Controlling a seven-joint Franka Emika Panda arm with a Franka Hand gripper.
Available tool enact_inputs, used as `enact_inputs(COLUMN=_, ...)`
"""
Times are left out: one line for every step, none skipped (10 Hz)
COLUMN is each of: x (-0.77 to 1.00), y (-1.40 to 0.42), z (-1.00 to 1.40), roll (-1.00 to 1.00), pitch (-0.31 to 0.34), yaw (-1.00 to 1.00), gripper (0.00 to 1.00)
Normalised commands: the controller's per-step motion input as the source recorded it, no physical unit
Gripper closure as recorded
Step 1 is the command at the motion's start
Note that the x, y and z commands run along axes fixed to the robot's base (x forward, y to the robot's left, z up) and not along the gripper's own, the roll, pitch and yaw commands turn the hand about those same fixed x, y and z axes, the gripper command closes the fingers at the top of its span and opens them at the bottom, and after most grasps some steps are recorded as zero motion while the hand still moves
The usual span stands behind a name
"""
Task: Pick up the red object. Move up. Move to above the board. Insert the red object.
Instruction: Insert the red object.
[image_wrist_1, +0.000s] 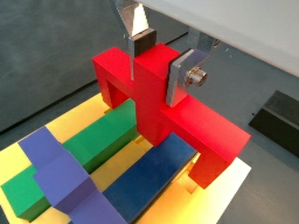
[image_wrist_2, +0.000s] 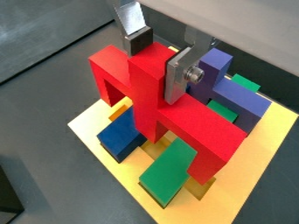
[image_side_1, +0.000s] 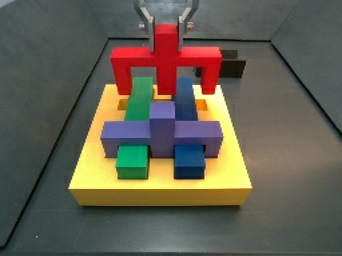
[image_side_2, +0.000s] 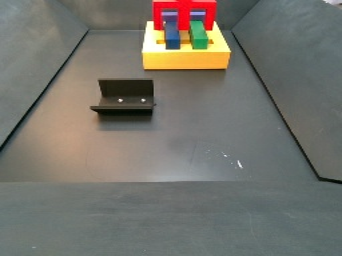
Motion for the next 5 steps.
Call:
enact_inputs(x=-0.05, y=0.07, z=0.00, roll=-0.10, pitch=-0.026, yaw=0.09, gripper=1.00)
enact_inputs(x=0.00, y=0.03, z=-0.03, roll=-0.09, pitch=-0.031, yaw=0.08, gripper=1.00)
enact_inputs(x=0.00, y=0.06, z=-0.01, roll=-0.07, pitch=-0.001, yaw=0.03, gripper=1.00)
enact_inputs(x=-0.02, y=0.02, z=0.00, roll=-0.05, pitch=-0.006, yaw=0.00, gripper=1.00)
enact_inputs(x=-0.02, y=0.01, z=-0.02, roll=-0.06, pitch=-0.019, yaw=0.00, gripper=1.00)
